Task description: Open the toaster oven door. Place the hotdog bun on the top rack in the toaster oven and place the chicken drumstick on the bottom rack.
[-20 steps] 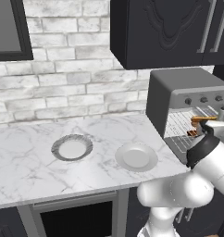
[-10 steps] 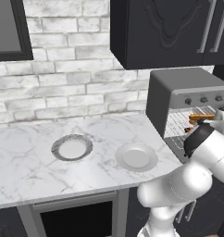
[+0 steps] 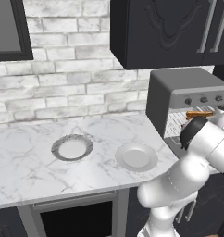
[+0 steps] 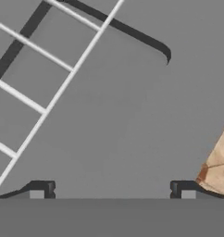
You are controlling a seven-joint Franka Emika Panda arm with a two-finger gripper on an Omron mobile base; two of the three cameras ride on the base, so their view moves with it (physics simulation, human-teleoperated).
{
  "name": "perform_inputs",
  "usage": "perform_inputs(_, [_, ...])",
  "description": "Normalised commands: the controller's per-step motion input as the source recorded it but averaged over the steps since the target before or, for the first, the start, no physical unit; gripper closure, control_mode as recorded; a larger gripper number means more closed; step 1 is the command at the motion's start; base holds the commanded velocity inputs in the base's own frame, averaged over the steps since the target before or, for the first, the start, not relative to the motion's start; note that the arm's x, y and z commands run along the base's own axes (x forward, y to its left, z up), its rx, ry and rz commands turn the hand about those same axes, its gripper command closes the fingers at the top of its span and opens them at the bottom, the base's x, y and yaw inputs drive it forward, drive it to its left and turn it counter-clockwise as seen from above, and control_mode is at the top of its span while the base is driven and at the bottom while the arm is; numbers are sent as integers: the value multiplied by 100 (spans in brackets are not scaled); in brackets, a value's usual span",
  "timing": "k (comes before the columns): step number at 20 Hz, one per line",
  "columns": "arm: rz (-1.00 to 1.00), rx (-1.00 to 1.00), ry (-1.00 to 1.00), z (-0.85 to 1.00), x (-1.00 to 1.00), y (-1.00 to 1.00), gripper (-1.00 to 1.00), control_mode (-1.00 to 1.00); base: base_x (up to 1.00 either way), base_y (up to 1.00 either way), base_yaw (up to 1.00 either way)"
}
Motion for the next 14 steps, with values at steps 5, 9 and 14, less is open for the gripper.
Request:
perform_inputs(5, [0, 6, -9, 0, 41, 0, -100, -100, 0, 0, 0])
perform_inputs(9, [0, 3, -4, 0, 54, 0, -100, -100, 0, 0, 0])
perform_inputs(14, [0, 3, 0, 0, 57, 0, -100, -100, 0, 0, 0])
